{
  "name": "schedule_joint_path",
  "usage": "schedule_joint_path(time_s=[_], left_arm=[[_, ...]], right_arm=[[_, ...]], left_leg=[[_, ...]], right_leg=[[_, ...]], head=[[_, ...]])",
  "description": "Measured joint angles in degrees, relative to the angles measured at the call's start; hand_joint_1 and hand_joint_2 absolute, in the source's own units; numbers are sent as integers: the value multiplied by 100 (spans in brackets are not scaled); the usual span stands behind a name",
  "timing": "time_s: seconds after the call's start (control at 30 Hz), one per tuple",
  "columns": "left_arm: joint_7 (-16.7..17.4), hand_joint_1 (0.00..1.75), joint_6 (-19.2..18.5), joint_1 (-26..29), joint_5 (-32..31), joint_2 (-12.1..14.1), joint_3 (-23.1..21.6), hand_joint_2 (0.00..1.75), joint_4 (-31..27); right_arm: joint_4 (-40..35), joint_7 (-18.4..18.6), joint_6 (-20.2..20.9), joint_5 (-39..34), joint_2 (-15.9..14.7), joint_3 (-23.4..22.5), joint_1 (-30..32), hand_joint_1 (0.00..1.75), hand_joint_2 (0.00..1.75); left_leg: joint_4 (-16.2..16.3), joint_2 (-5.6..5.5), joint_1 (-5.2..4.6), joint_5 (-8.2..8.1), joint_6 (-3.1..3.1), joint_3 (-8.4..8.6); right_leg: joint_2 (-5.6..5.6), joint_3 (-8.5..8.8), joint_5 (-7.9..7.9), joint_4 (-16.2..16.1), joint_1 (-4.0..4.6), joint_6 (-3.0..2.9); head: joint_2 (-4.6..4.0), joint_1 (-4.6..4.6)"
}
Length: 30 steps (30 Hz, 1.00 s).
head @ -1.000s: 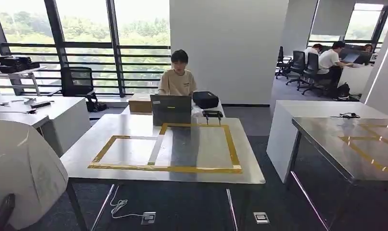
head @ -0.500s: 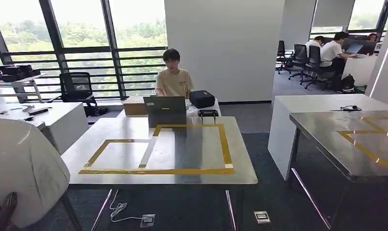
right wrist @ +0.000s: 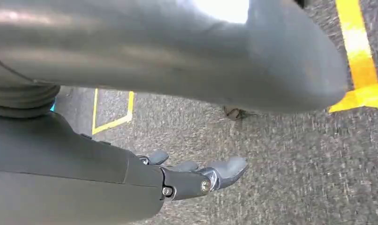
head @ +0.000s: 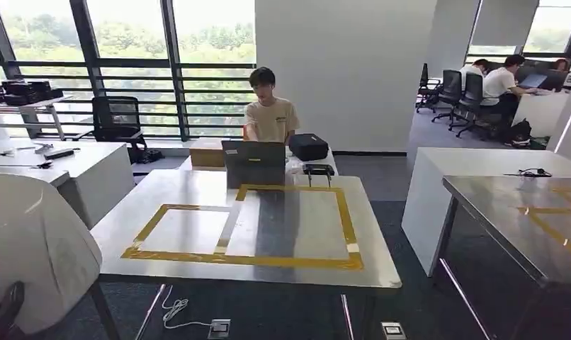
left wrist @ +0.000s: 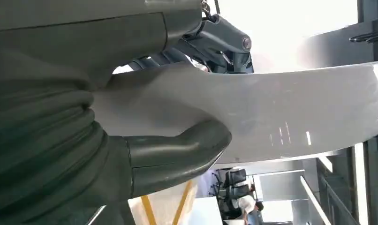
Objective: Take the parts from the cabinet and place them on the table.
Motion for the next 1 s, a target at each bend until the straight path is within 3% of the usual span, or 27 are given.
schedule_joint_path(time_s=[0.03, 0.07, 0.1, 0.17, 0.23, 0.27, 0.3, 0.33, 0.37, 0.4, 0.43, 0.5, 0.53, 0.57, 0.6, 0.63, 0.7, 0.73, 0.77, 0.83, 0.9, 0.93, 1.0], left_arm=[[0, 175, 0, 9, 0, 0, 0, 175, -2], [0, 175, 0, 14, 0, 0, 0, 175, -2], [0, 175, 0, 16, 0, 0, 0, 175, -2], [0, 175, 7, 15, 0, 0, 0, 175, -4], [-2, 175, 7, 14, 0, -2, -7, 175, -4], [7, 175, 9, 22, -2, -2, -9, 175, -6], [7, 175, 9, 33, -2, -2, -13, 175, -13], [7, 175, 9, 27, -2, 7, -13, 175, -26], [7, 175, 11, 32, 0, 15, -15, 175, -39], [-9, 175, 13, 16, 0, 30, -17, 175, -41], [-11, 175, 13, 9, -2, 31, -20, 175, -41], [-7, 175, 15, 53, 0, 31, -20, 175, -35], [-7, 175, 15, 70, 0, 31, -20, 175, -33], [-4, 175, 15, 75, -2, 31, -22, 175, -33], [-4, 175, 15, 73, 0, 31, -22, 175, -33], [-4, 175, 15, 73, 0, 35, -20, 175, -35], [-9, 175, 15, 74, 0, 46, -22, 175, -26], [-7, 175, 15, 68, 0, 48, -26, 175, -18], [6, 175, 15, 85, -6, 52, -28, 175, -39], [2, 175, 15, 69, -5, 57, -31, 175, -50], [-9, 175, 15, 64, 0, 63, -31, 175, -79], [-11, 175, 15, 52, 0, 61, -31, 175, -79], [-9, 175, 15, 62, 0, 53, -37, 175, -79]], right_arm=[[0, 2, 0, 4, 0, 0, 14, 0, 0], [0, 2, 0, 7, 0, -2, 28, 0, 0], [0, 0, 0, 7, 0, -2, 37, 0, 0], [0, 0, 0, 7, 0, -2, 50, 0, 0], [0, 0, 0, 7, 0, 0, 55, 0, 0], [0, 0, 0, 6, 0, 0, 57, 0, 0], [0, 0, 0, 9, 0, -2, 64, 0, 0], [0, -2, 0, 9, 0, -2, 65, 0, 0], [0, 0, 2, 7, 0, -2, 58, 0, 0], [0, -7, 0, 9, 0, -2, 55, 0, 0], [0, -4, 0, 9, -7, -2, 45, 0, 0], [0, -4, -2, 9, -7, -2, 40, 0, 0], [0, -2, -4, 9, -7, -2, 42, 0, 0], [0, 2, -2, 9, -7, -2, 50, 0, 0], [0, 2, -2, 9, -7, -2, 59, 0, 0], [0, 0, 2, 9, -2, -2, 61, 0, 0], [2, 2, 2, 9, 0, -2, 68, 0, 0], [0, 0, 0, 6, 0, -2, 53, 0, 0], [0, 7, 0, 9, 0, -2, 28, 0, 0], [0, 2, 0, 9, -2, -2, 21, 0, 0], [0, -6, 2, 7, -9, -2, 5, 0, 0], [0, -2, 2, 9, -7, -2, -2, 0, 0], [0, 2, 4, 9, -4, 2, -3, 0, 0]], left_leg=[[1, -12, 0, -50, -7, 58], [1, -29, 0, -101, -20, 125], [1, -39, 1, -157, -39, 203], [-2, -40, 1, -276, -77, 327], [8, -72, -16, -356, -156, 362], [-17, -68, -12, -394, -199, 364], [54, -74, -12, -356, -235, 431], [41, -71, -2, -388, -260, 483], [178, -44, 9, -406, -272, 413], [510, -27, 7, -392, -284, 244], [937, -25, 8, -460, -301, -35], [1619, -17, 15, -802, -321, -561], [1745, -14, 16, -898, -344, -743], [1641, -7, 16, -843, -347, -804], [1353, 4, 16, -659, -335, -766], [929, 11, 15, -337, -316, -667], [111, 71, 11, 525, -271, -567], [128, 76, -19, 337, -235, -581], [125, 65, -29, 376, -195, -521], [89, 42, 1, 346, -116, -460], [43, 31, 17, 279, -46, -310], [36, 34, 17, 229, -16, -262], [34, 31, 10, 114, 2, -163]], right_leg=[[1, -144, 43, 40, -1, 8], [1, -163, 230, -146, -4, 3], [1, -85, 512, -512, -7, -9], [9, 191, 1301, -1510, -6, -62], [13, 180, 1088, -1617, 44, -131], [14, 241, 1187, -1636, 64, -167], [11, 232, 1170, -1666, 51, -218], [10, 344, 1161, -1675, 45, -258], [14, 447, 1145, -1711, 24, -301], [12, 511, 1110, -1721, 17, -347], [12, 565, 1058, -1723, 16, -373], [15, 682, 937, -1723, 17, -380], [19, 760, 873, -1723, 17, -380], [20, 852, 803, -1723, 17, -375], [21, 957, 729, -1723, 12, -364], [21, 1067, 650, -1723, 7, -342], [26, 1174, 502, -1704, 23, -283], [44, 1198, 439, -1708, 37, -235], [23, 1207, 372, -1748, 40, -188], [23, 1302, 442, -1705, 58, -134], [25, 1074, 512, -1239, 34, -81], [24, 813, 483, -857, 29, -56], [24, 223, 83, -159, 26, -26]], head=[[0, 2], [0, 2], [0, 2], [0, 0], [0, -7], [2, -7], [2, -15], [2, -9], [2, -13], [2, -17], [2, -11], [2, -13], [2, -20], [2, -15], [2, -17], [2, -17], [2, -20], [2, -22], [2, -22], [2, -15], [2, -15], [2, -13], [2, -13]])
